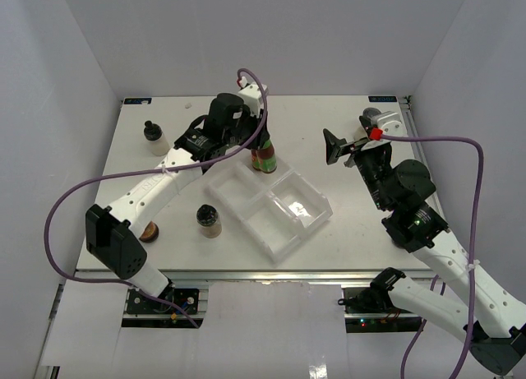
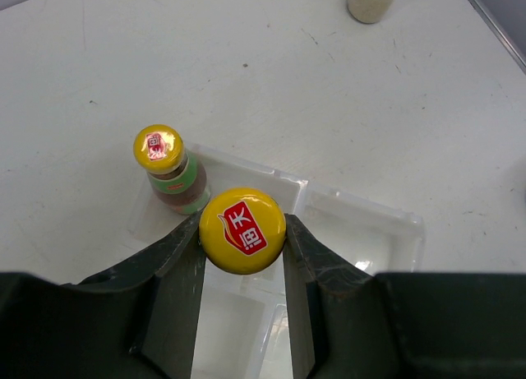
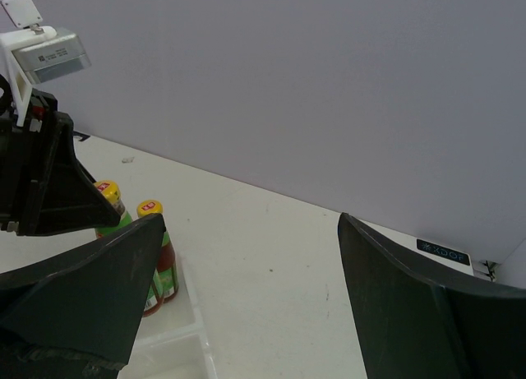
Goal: Organize the condiment bottles
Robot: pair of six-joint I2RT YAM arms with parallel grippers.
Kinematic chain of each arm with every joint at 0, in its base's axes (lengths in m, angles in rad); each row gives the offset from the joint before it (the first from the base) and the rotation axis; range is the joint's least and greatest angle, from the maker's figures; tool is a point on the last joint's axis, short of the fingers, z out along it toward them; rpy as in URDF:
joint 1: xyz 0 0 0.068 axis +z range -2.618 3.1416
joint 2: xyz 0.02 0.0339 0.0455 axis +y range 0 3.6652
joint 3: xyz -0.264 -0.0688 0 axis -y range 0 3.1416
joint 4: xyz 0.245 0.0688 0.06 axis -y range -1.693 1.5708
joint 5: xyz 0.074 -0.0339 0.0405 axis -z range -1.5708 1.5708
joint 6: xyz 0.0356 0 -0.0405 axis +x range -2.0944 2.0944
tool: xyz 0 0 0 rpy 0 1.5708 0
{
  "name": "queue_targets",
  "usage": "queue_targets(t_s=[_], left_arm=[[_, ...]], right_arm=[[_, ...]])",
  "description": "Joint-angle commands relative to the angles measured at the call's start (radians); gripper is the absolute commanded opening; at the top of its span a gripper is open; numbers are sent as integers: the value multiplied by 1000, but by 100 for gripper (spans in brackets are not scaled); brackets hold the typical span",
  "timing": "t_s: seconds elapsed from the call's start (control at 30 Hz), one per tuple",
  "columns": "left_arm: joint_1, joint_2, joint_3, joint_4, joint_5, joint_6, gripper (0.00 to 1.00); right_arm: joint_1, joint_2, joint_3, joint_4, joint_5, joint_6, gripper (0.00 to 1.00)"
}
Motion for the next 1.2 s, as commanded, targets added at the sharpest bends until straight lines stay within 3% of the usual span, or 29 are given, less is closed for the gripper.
queue_targets(t_s=[0.0, 0.73, 0.9, 1.17], left_arm=[[-4, 0, -6, 152, 2, 13, 0], [-11, 32, -208, 340, -63, 37, 0], [-12, 34, -240, 365, -59, 35, 14], [-13, 44, -247, 374, -56, 25, 22]], right_arm=[[-1, -22, 16, 41, 22, -11, 92], [-1, -33, -17, 66, 35, -28, 92], [-1, -36, -21, 67, 41, -29, 92], [0, -40, -25, 68, 44, -30, 92]])
